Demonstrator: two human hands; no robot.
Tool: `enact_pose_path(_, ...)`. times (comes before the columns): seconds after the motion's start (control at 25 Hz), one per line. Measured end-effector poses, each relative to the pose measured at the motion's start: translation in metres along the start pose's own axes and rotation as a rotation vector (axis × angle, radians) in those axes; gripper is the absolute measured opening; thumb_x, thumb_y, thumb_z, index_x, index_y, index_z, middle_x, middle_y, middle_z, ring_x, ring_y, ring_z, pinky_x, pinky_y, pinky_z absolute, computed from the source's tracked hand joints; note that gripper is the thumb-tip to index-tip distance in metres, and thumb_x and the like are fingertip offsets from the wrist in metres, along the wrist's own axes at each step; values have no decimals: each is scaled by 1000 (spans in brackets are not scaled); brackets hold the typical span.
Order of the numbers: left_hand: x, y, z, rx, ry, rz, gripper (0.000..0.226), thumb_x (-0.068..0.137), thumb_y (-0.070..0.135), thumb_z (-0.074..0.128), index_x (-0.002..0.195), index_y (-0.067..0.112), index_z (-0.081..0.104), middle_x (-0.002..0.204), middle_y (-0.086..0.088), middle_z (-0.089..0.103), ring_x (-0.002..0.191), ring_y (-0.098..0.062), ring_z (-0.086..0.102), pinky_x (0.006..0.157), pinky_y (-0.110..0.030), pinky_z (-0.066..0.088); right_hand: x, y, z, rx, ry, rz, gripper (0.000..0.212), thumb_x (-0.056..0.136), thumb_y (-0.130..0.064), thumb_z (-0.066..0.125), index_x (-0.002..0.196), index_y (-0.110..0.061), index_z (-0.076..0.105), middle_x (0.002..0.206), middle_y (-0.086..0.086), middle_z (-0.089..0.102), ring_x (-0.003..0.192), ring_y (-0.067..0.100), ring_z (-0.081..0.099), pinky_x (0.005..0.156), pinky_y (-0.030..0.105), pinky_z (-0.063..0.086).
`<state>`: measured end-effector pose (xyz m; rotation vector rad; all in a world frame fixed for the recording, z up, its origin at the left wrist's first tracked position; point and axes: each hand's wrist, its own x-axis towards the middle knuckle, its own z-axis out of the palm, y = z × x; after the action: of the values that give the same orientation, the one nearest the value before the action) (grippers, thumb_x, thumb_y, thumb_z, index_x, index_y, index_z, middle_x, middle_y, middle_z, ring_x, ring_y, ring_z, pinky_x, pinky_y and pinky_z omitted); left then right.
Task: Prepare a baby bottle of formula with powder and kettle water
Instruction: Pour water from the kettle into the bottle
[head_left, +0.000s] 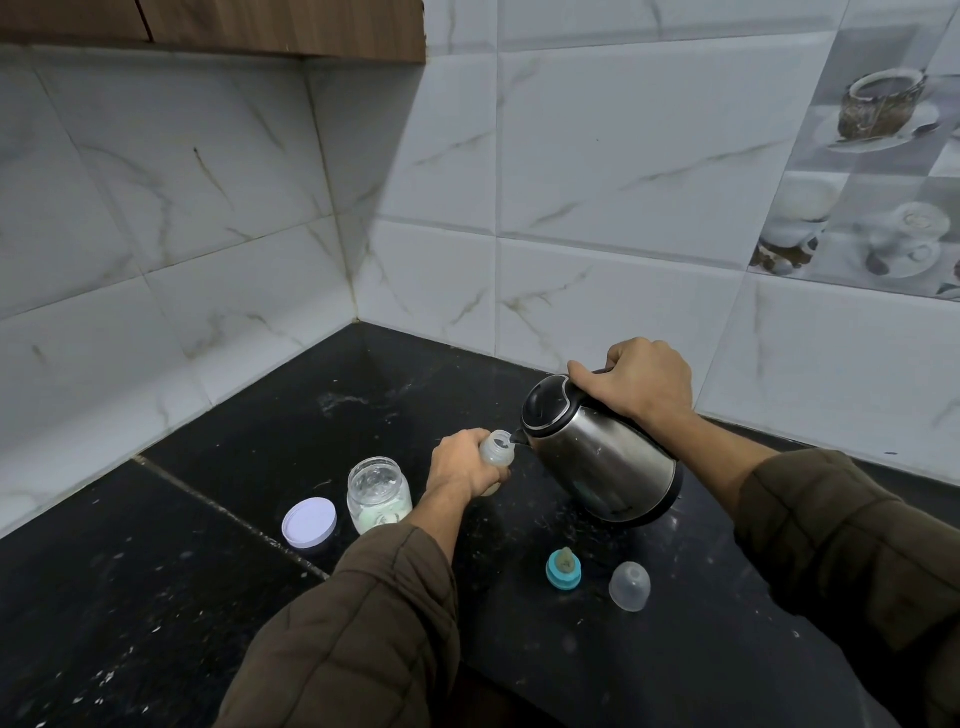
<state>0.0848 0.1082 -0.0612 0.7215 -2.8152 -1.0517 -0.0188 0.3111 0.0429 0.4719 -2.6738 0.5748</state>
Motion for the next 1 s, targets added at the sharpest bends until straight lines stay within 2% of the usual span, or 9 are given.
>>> enact_pose_path(0.16, 0, 0, 1, -1, -5, -5, 53, 76, 29, 89, 126, 30, 71, 115, 2, 74, 109, -18, 65, 93, -32, 49, 0, 0, 0, 0, -1, 3, 62, 74, -65, 65, 50, -15, 38, 44, 0, 41, 50, 23, 48, 50, 26, 32)
enact_pose_path(0.64, 4, 1, 2, 9, -18, 0, 53, 78, 30, 89, 127, 26, 69, 119, 0, 74, 115, -20, 65, 101, -37, 51, 1, -1, -2, -9, 3, -9, 64, 77, -66, 64, 48, -15, 36, 44, -1, 40, 50, 23, 46, 51, 26, 31)
enact_pose_path(0.8, 4, 1, 3, 21, -8, 2, 51, 77, 30, 89, 125, 26, 72, 115, 1, 74, 110, -19, 65, 93, -32, 49, 0, 0, -1, -13, 2, -7, 63, 77, -66, 64, 50, -15, 38, 45, 1, 42, 51, 24, 48, 50, 26, 31)
enact_pose_path(1.0, 4, 1, 1, 28, -13, 1, 52, 76, 30, 90, 125, 28, 72, 115, 1, 75, 110, -19, 66, 94, -33, 51, -1, 1, 1, -4, 2, -4, 64, 76, -66, 63, 49, -15, 38, 44, 1, 41, 52, 25, 50, 51, 27, 32)
